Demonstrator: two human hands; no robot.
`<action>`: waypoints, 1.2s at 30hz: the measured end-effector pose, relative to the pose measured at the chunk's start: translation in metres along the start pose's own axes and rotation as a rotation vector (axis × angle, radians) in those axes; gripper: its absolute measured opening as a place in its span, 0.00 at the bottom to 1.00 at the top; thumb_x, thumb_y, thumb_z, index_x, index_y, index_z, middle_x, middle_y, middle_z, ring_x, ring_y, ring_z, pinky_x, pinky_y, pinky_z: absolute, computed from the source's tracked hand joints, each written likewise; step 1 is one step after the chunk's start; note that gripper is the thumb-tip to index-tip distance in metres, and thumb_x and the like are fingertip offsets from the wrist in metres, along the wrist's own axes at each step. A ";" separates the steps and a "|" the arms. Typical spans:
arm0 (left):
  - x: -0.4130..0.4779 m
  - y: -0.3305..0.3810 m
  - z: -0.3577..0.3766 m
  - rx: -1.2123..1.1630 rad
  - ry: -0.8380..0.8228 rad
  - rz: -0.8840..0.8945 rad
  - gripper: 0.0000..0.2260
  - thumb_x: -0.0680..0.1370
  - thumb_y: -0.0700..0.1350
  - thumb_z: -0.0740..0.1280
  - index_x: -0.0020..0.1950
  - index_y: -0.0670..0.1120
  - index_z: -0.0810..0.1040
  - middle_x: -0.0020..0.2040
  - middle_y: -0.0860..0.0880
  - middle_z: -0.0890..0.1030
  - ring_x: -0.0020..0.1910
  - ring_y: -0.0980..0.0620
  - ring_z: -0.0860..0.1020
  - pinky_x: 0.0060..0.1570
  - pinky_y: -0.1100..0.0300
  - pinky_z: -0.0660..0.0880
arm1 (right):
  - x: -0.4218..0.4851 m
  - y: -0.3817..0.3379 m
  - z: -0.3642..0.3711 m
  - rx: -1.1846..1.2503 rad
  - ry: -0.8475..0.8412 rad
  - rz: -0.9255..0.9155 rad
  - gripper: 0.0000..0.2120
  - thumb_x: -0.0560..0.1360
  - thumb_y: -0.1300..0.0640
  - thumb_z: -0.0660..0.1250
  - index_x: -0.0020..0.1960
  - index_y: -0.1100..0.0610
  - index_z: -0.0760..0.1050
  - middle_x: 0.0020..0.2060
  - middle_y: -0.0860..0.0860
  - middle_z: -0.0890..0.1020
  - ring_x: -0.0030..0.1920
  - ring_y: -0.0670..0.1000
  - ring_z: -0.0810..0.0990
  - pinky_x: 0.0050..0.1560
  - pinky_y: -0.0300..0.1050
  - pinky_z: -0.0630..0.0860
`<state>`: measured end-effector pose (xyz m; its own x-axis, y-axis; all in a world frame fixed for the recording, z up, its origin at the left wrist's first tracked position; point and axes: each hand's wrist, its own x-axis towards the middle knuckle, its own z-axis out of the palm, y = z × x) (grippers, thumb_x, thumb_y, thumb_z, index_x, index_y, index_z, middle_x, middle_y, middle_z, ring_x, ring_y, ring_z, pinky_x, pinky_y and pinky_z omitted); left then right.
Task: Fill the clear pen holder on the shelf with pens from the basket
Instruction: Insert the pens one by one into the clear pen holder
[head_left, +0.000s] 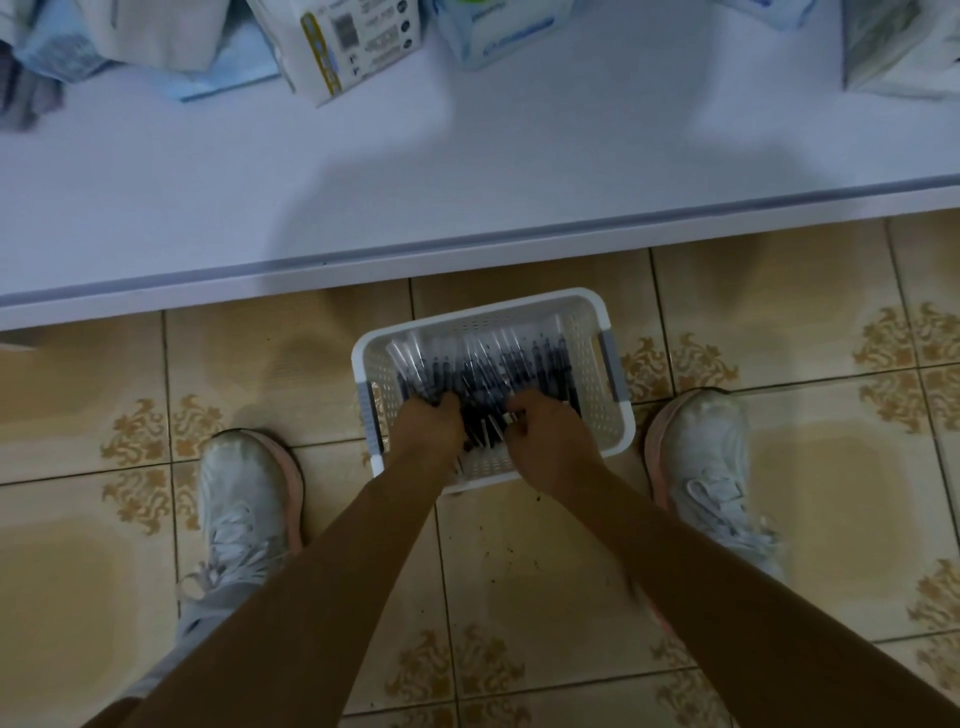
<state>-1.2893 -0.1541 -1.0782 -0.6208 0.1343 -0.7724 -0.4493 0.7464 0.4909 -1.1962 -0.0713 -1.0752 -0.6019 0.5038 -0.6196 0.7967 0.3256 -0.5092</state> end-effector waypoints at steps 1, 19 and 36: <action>-0.003 0.002 0.000 -0.073 -0.021 -0.034 0.11 0.81 0.44 0.60 0.44 0.39 0.76 0.31 0.47 0.75 0.23 0.54 0.72 0.19 0.66 0.66 | 0.000 -0.001 0.000 0.024 0.014 0.003 0.12 0.80 0.59 0.58 0.62 0.58 0.73 0.52 0.57 0.80 0.49 0.55 0.79 0.47 0.45 0.75; -0.127 0.080 -0.032 -0.567 -0.490 0.189 0.12 0.82 0.43 0.59 0.61 0.38 0.77 0.40 0.47 0.83 0.33 0.53 0.80 0.29 0.62 0.75 | -0.055 -0.066 -0.148 0.788 -0.238 0.003 0.06 0.76 0.60 0.68 0.47 0.64 0.79 0.37 0.59 0.80 0.37 0.54 0.80 0.37 0.42 0.81; -0.314 0.199 -0.153 -0.508 -0.501 0.566 0.13 0.81 0.46 0.59 0.63 0.44 0.75 0.51 0.43 0.84 0.48 0.41 0.83 0.43 0.54 0.81 | -0.229 -0.207 -0.283 0.854 -0.056 -0.384 0.10 0.80 0.60 0.61 0.55 0.61 0.79 0.43 0.55 0.82 0.44 0.48 0.83 0.37 0.39 0.79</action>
<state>-1.2815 -0.1473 -0.6763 -0.5360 0.7494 -0.3887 -0.4654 0.1219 0.8767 -1.2083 -0.0275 -0.6590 -0.8346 0.4373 -0.3349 0.2464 -0.2475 -0.9370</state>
